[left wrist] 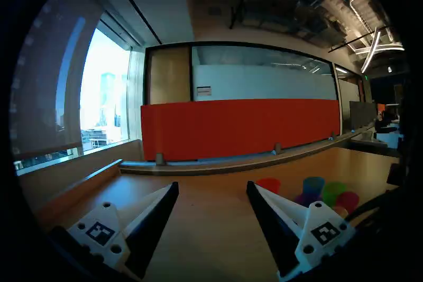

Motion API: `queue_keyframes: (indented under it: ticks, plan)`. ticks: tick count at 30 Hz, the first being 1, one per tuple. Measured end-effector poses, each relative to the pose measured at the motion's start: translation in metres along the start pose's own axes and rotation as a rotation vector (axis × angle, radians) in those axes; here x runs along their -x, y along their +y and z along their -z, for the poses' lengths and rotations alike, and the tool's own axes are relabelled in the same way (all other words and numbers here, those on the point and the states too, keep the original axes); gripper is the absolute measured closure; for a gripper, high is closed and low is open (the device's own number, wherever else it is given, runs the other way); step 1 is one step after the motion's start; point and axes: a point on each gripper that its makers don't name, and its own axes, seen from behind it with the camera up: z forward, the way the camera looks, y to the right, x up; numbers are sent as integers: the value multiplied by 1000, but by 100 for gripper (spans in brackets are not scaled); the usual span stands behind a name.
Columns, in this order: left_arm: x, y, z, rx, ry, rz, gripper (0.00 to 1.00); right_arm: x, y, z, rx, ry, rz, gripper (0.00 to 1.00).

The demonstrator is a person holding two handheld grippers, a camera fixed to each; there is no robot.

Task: Pour water

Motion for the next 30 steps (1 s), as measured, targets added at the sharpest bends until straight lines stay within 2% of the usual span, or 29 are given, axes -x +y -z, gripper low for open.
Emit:
queue_keyframes:
  ticks: [5, 11, 17, 26, 30]
  plan:
    - [-3, 4, 0, 25, -11, 0, 5, -17, -6, 1, -20, 4, 39, 1]
    - [1, 9, -1, 47, -26, -12, 5, -19, -15, -1, -36, -5, 70, 1]
    - [13, 15, -2, 73, -62, -18, 5, -15, -24, -3, -81, -30, 86, 0]
    - [32, 25, -2, 140, -151, 17, 5, -3, -40, -5, -197, -110, 157, 0]
    - [33, 29, -2, 182, -170, -13, 5, 1, -50, -5, -253, -139, 186, 0]
